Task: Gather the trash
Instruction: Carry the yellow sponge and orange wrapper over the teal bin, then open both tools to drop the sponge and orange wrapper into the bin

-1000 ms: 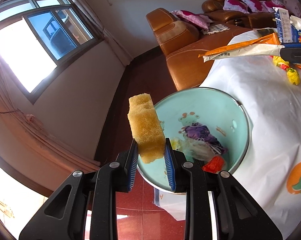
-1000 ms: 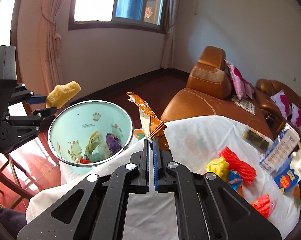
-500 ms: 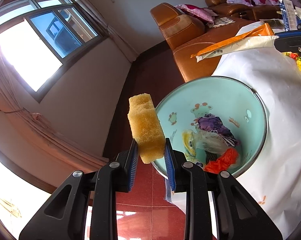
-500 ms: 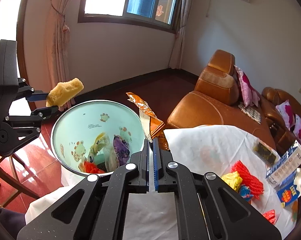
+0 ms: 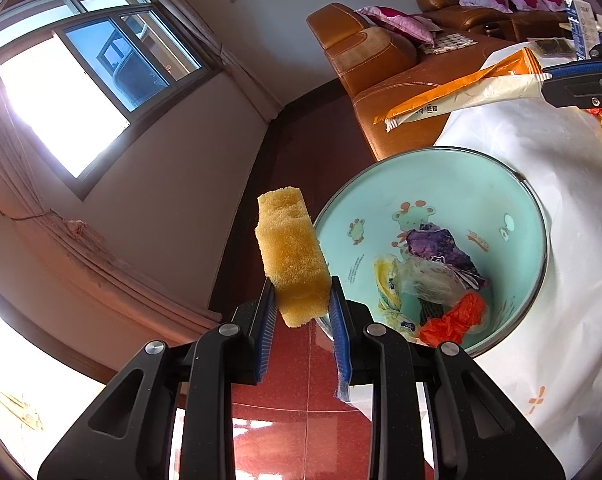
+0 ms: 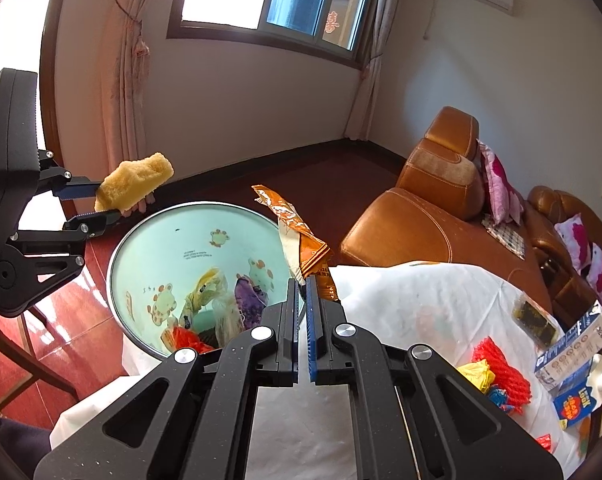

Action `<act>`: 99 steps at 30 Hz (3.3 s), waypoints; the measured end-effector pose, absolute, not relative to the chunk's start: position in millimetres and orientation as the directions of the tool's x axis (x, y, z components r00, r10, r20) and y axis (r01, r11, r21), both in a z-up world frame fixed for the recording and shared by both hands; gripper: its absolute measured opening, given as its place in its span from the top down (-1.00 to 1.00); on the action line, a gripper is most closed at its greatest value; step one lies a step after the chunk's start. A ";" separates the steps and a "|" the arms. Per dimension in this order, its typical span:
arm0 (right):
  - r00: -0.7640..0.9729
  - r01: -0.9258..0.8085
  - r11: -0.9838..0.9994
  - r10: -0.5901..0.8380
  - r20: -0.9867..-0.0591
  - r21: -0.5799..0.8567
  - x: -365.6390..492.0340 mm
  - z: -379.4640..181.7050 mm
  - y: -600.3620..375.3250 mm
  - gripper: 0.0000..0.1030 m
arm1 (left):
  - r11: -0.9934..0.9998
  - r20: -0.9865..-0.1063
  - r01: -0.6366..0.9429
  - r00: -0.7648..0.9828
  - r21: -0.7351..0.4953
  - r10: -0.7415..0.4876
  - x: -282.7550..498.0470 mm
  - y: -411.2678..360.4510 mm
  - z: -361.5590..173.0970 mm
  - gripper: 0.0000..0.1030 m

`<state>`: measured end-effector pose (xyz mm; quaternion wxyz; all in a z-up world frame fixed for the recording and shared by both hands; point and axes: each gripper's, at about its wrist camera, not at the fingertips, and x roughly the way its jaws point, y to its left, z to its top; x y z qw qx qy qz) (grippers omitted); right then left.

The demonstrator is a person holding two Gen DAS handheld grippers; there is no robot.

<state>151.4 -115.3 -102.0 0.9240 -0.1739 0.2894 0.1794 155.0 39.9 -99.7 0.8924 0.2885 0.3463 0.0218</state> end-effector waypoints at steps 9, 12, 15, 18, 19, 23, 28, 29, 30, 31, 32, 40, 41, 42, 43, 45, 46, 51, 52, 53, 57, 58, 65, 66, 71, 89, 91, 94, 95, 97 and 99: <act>0.766 -0.440 0.869 0.231 -0.601 -0.227 152.8 -102.3 -108.1 0.92 | 0.832 -0.606 0.164 0.760 0.529 0.235 154.8 39.8 -101.6 0.50; 0.765 -0.443 0.867 0.232 -0.601 -0.229 153.1 -101.6 -105.3 0.92 | 0.835 -0.607 0.164 0.760 0.525 0.233 155.1 39.9 -101.6 0.50; 0.763 -0.446 0.865 0.233 -0.603 -0.231 153.9 -101.7 -103.2 0.92 | 0.836 -0.607 0.163 0.760 0.524 0.232 155.2 40.2 -101.3 0.50; 0.761 -0.448 0.864 0.233 -0.605 -0.231 154.8 -102.1 -102.3 0.92 | 0.836 -0.608 0.164 0.760 0.523 0.231 155.3 39.9 -101.5 0.50; 0.761 -0.448 0.864 0.232 -0.606 -0.231 155.1 -102.6 -102.1 0.92 | 0.835 -0.608 0.165 0.759 0.524 0.232 155.3 39.3 -102.1 0.50; 0.761 -0.448 0.864 0.233 -0.606 -0.231 155.6 -103.0 -101.7 0.92 | 0.839 -0.610 0.166 0.759 0.519 0.227 155.6 39.5 -101.8 0.50; 0.760 -0.451 0.862 0.235 -0.606 -0.232 155.6 -105.1 -99.1 0.92 | 0.839 -0.611 0.166 0.758 0.517 0.226 156.1 39.4 -101.9 0.50; 0.759 -0.452 0.861 0.234 -0.607 -0.233 156.3 -105.5 -99.0 0.92 | 0.839 -0.610 0.165 0.759 0.519 0.228 155.9 39.3 -101.7 0.50; 0.758 -0.453 0.860 0.234 -0.608 -0.233 156.6 -105.8 -98.7 0.92 | 0.840 -0.610 0.166 0.759 0.517 0.226 156.1 39.3 -101.7 0.50; 0.759 -0.454 0.860 0.235 -0.607 -0.234 156.6 -105.8 -98.2 0.92 | 0.840 -0.611 0.166 0.759 0.516 0.226 156.5 39.1 -101.7 0.50; 0.759 -0.454 0.860 0.236 -0.607 -0.234 156.7 -105.7 -97.8 0.92 | 0.841 -0.611 0.166 0.759 0.515 0.224 156.9 40.1 -101.0 0.50; 0.757 -0.458 0.857 0.238 -0.608 -0.235 157.1 -104.8 -94.6 0.92 | 0.844 -0.613 0.172 0.760 0.507 0.214 157.7 38.2 -100.5 0.50; 0.756 -0.460 0.856 0.238 -0.610 -0.236 156.9 -105.2 -94.0 0.92 | 0.845 -0.615 0.174 0.760 0.505 0.212 157.7 38.0 -100.6 0.50; 0.755 -0.461 0.855 0.237 -0.611 -0.238 156.8 -105.3 -93.5 0.92 | 0.846 -0.616 0.174 0.759 0.503 0.210 157.7 37.9 -100.5 0.50; 0.755 -0.462 0.854 0.237 -0.612 -0.239 156.5 -105.7 -93.2 0.92 | 0.847 -0.617 0.176 0.759 0.502 0.208 157.8 37.5 -100.7 0.50; 0.753 -0.464 0.854 0.238 -0.613 -0.238 157.0 -105.4 -93.1 0.92 | 0.847 -0.617 0.178 0.759 0.501 0.206 157.9 36.7 -100.8 0.50; 0.753 -0.464 0.853 0.239 -0.613 -0.238 157.1 -105.5 -92.4 0.92 | 0.847 -0.619 0.179 0.759 0.500 0.204 157.9 36.2 -101.2 0.50; 0.751 -0.469 0.852 0.246 -0.613 -0.233 157.4 -106.2 -90.4 0.91 | 0.847 -0.620 0.188 0.760 0.497 0.195 156.7 34.9 -102.1 0.45; 0.754 -0.467 0.853 0.246 -0.609 -0.233 157.3 -106.3 -90.6 0.90 | 0.847 -0.619 0.188 0.761 0.497 0.195 156.8 35.3 -102.1 0.44; 0.753 -0.464 0.856 0.246 -0.610 -0.228 158.1 -106.8 -91.8 0.88 | 0.847 -0.618 0.188 0.762 0.497 0.193 156.3 34.5 -102.1 0.42; 0.748 -0.454 0.866 0.242 -0.618 -0.210 162.2 -109.9 -96.6 0.67 | 0.846 -0.611 0.192 0.769 0.498 0.186 154.3 32.9 -102.0 0.21; 0.747 -0.452 0.868 0.241 -0.619 -0.208 162.5 -110.6 -97.5 0.58 | 0.847 -0.610 0.190 0.770 0.497 0.185 154.3 32.6 -102.1 0.12; 0.747 -0.450 0.870 0.244 -0.618 -0.201 161.0 -111.1 -97.9 0.40 | 0.847 -0.601 0.178 0.776 0.502 0.193 154.7 33.4 -101.8 -0.13; 0.748 -0.450 0.870 0.244 -0.618 -0.201 160.7 -111.1 -97.2 0.38 | 0.847 -0.599 0.175 0.776 0.502 0.195 154.6 33.5 -101.6 -0.14; 0.748 -0.452 0.869 0.247 -0.616 -0.200 159.6 -112.0 -96.9 0.15 | 0.847 -0.594 0.168 0.780 0.504 0.199 153.2 35.1 -101.5 -0.26; 0.755 -0.438 0.878 0.243 -0.609 -0.194 158.2 -111.4 -99.8 0.04 | 0.849 -0.583 0.144 0.783 0.508 0.216 153.7 38.0 -100.3 -0.43; 0.757 -0.436 0.878 0.240 -0.608 -0.196 157.5 -111.8 -99.2 -0.01 | 0.850 -0.583 0.142 0.783 0.508 0.217 153.5 38.3 -100.3 -0.44; 0.757 -0.434 0.879 0.239 -0.608 -0.195 156.3 -111.8 -98.2 -0.03 | 0.849 -0.577 0.136 0.786 0.510 0.221 152.6 39.1 -100.0 -0.55; 0.757 -0.434 0.879 0.239 -0.607 -0.195 156.0 -111.6 -97.7 -0.03 | 0.849 -0.575 0.133 0.787 0.511 0.223 152.8 39.3 -99.9 -0.56; 0.760 -0.428 0.883 0.236 -0.606 -0.193 155.4 -111.2 -99.1 -0.03 | 0.850 -0.578 0.132 0.785 0.510 0.225 153.3 39.4 -100.0 -0.57; 0.762 -0.417 0.890 0.232 -0.605 -0.185 153.7 -110.2 -102.2 -0.04 | 0.851 -0.577 0.127 0.784 0.509 0.228 153.8 39.9 -99.9 -0.59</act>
